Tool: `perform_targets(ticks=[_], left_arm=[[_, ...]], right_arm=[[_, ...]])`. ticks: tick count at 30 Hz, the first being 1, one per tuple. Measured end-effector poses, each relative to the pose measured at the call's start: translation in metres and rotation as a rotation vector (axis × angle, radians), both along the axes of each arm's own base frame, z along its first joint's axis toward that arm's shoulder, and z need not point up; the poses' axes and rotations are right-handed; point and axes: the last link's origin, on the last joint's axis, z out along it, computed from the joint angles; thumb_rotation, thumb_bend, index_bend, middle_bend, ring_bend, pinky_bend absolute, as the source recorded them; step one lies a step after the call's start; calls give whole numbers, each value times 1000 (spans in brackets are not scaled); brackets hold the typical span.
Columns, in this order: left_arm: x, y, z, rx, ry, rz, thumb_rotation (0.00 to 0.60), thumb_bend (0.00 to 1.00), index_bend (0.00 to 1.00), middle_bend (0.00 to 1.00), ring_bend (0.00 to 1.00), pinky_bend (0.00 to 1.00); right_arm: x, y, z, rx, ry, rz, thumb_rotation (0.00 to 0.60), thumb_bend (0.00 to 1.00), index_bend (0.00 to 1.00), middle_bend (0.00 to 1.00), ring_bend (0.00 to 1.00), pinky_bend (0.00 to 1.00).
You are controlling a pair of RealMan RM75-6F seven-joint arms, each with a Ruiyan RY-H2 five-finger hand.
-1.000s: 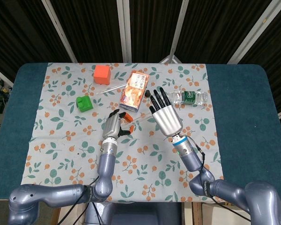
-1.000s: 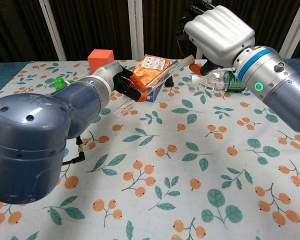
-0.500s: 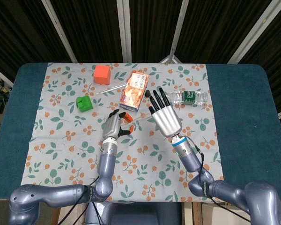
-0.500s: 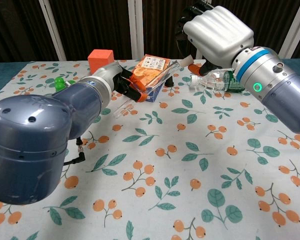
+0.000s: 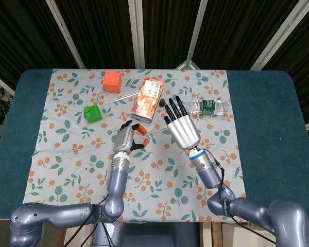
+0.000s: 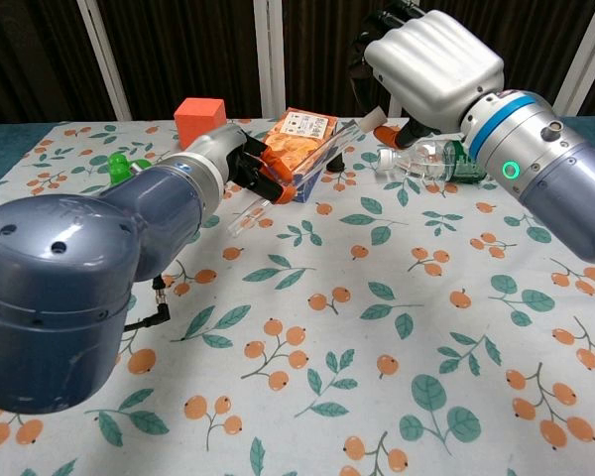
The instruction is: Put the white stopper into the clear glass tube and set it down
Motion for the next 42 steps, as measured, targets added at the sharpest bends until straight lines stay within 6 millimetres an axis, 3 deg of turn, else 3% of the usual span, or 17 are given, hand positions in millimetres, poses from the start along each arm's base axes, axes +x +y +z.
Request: perform_targets(ticks=[42], left_arm=[[-7,1,6,36,7,-23,600,765,519,432,72,0]], right_arm=[[-5,-3,8,-13,0,-27,600,363,667,264,114,75]])
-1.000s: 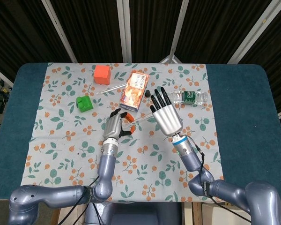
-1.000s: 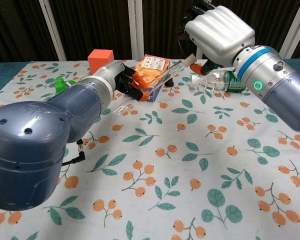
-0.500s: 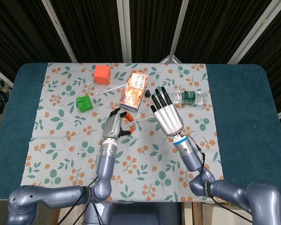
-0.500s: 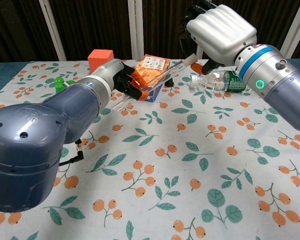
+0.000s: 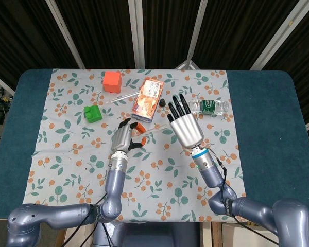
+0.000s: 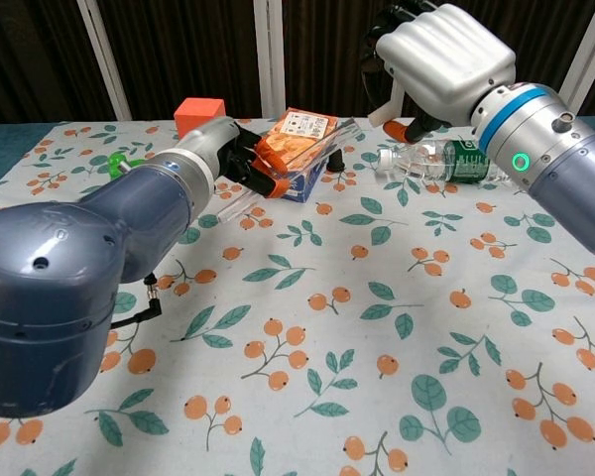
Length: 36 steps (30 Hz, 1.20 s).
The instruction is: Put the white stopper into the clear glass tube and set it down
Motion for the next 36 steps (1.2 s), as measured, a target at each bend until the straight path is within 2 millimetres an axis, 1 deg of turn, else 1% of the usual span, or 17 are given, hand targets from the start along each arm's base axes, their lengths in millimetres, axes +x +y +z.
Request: perform_targets(ticks=[12,28,36], left_arm=[[-2,1,2,6,-2,0,600,765,521,432,72,0],[0,-1,-3,-5,-16,3,600,766,521,432,72,0],[0,-2,-5,-1,-31,7,600,766,520,432,72,0]], right_arm=[[1,2,0,5,-5,-3,600,363,667,264,114,75],[6,4,-3,12,-28,-11,600,363,666,264,114,75],[5,5,-4,13,-29,-19,600,364,667,264,114,75]])
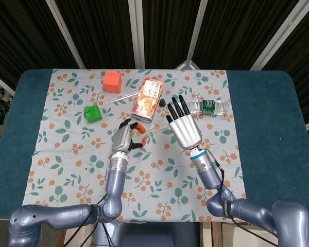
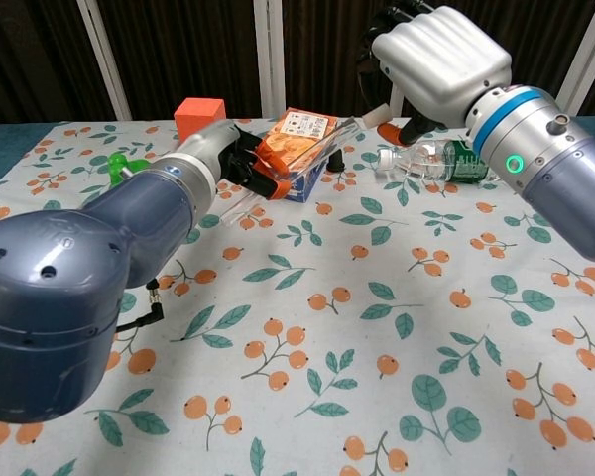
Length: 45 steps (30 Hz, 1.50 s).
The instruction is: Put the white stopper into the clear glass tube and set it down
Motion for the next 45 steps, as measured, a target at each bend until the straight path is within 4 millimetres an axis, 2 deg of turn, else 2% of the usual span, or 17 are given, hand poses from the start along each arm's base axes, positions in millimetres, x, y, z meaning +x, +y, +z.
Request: perform_targets(ticks=[45], left_arm=[[5,-3,-10,-11,-30,6,600,766,519,431,72,0]], right_arm=[[1,6,-5,21,-14,-2,600,367,667,263,114,75]])
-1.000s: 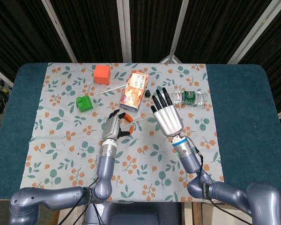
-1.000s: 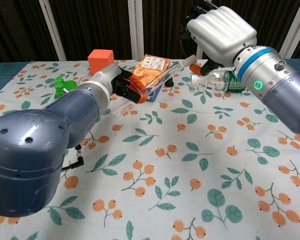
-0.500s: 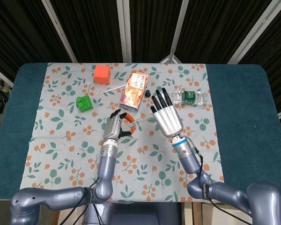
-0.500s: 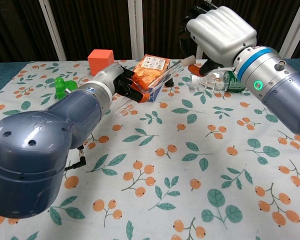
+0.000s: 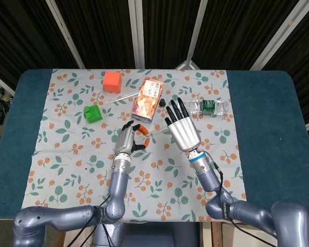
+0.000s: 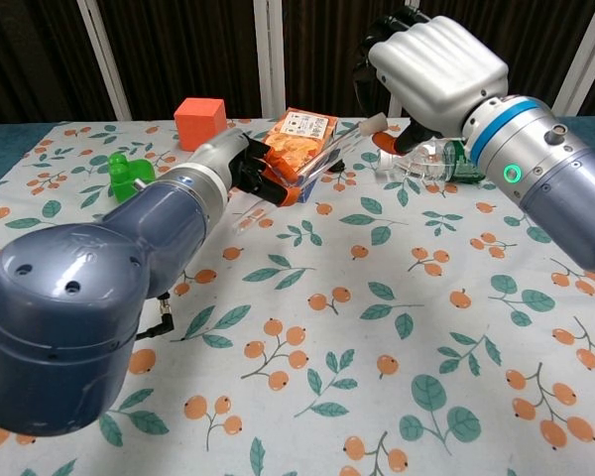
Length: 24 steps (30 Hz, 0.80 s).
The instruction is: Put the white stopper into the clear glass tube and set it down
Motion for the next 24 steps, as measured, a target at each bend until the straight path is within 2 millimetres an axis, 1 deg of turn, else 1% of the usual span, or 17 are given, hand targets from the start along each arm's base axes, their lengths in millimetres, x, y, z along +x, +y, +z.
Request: perform_targets(ticks=[24], left_arm=[[6,1,0,2,-8,4,600,766,519,431,72,0]], right_arm=[[1,5,-3,10,-10,6,600,368,667,263,114,75]])
